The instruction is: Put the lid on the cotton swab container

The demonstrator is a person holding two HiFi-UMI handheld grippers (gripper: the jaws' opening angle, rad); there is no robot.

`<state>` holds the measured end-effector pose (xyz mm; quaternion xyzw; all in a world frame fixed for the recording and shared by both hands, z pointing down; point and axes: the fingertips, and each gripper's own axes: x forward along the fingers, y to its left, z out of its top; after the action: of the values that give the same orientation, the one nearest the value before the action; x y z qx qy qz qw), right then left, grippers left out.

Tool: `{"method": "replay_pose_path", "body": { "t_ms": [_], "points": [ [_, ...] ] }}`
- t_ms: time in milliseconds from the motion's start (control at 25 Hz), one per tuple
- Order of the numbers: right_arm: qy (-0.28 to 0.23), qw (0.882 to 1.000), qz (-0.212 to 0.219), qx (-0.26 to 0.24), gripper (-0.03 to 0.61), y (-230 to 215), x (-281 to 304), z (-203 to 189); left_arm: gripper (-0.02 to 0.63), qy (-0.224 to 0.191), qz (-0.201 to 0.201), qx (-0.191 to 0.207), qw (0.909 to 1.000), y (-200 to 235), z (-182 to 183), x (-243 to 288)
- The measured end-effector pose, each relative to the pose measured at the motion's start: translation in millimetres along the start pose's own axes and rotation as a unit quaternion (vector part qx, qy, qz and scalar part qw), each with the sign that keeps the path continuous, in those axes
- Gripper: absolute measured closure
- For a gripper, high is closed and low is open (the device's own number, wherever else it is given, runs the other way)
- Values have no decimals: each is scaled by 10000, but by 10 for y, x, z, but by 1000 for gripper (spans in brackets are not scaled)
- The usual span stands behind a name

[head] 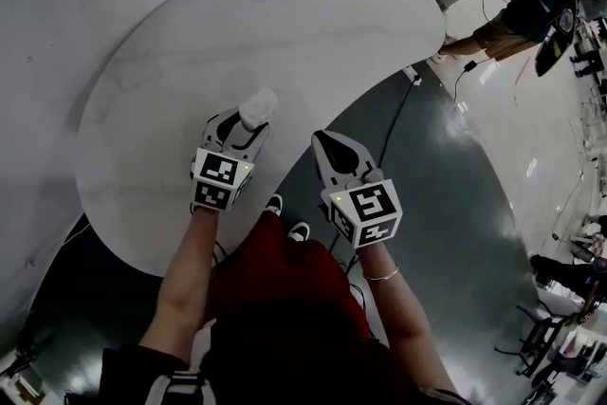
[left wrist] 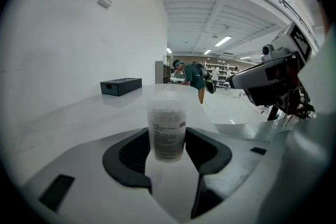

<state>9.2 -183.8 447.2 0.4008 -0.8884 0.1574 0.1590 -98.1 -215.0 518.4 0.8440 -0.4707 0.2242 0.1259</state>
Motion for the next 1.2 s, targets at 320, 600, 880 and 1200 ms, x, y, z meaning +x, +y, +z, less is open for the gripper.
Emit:
{"method": "replay_pose_path", "body": {
  "t_ms": [320, 600, 880, 1200],
  "points": [
    [128, 9999, -21, 78, 561, -50, 23, -85, 383, 144, -42, 78, 9999, 1, -74, 90],
    [214, 9997, -27, 88, 561, -100, 36, -146, 383, 230, -40, 218, 9995, -16, -103, 137],
    [242, 9997, -19, 104, 561, -63, 20, -166, 383, 327, -1, 337, 9989, -31, -127, 151],
    [249, 9996, -77, 124, 561, -11, -13, -165, 383, 351, 26, 455, 9983, -42, -148, 166]
  ]
}}
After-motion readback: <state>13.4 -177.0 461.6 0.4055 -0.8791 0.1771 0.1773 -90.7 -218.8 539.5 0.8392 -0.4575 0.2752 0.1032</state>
